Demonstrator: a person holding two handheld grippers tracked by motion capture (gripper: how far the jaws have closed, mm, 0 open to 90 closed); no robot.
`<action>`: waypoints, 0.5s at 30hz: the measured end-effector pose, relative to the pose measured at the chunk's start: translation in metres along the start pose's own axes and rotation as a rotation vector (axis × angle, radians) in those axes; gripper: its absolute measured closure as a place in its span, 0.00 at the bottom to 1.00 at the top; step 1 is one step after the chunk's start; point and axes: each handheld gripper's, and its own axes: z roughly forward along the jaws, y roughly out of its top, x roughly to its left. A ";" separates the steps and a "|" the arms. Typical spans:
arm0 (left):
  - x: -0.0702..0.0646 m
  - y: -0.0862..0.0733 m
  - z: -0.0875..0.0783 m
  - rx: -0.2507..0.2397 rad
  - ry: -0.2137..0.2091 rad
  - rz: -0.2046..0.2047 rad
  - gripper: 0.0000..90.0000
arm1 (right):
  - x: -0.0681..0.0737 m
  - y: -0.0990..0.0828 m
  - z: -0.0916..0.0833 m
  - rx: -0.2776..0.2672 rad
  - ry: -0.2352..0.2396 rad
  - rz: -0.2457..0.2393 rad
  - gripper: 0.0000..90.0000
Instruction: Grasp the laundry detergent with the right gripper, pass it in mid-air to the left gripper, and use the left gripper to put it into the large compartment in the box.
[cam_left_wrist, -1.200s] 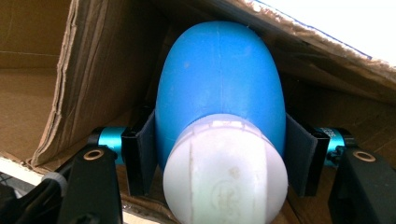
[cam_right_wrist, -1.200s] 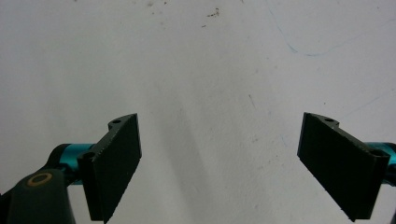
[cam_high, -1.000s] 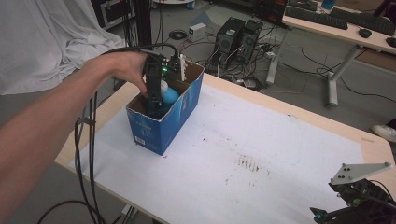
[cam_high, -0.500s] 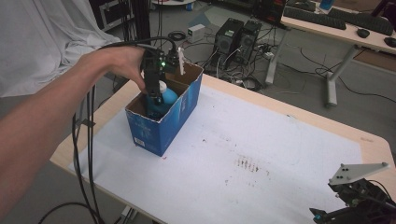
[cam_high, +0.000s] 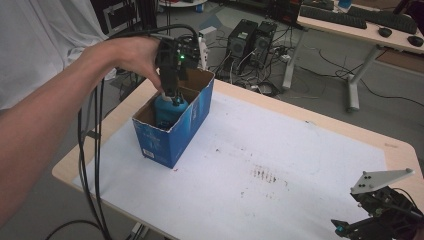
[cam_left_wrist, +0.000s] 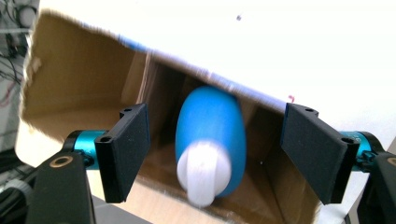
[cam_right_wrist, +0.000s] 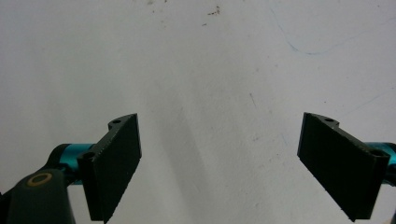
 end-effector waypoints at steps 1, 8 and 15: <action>-0.002 0.005 -0.001 -0.006 -0.005 0.007 0.27 | 0.000 0.000 0.000 -0.001 -0.002 -0.005 0.14; -0.020 0.048 0.001 -0.034 -0.026 0.109 0.24 | 0.000 0.001 0.000 0.000 -0.002 0.002 0.14; -0.037 0.090 0.014 -0.035 -0.043 0.190 0.24 | 0.001 0.002 -0.002 -0.003 -0.008 0.006 0.14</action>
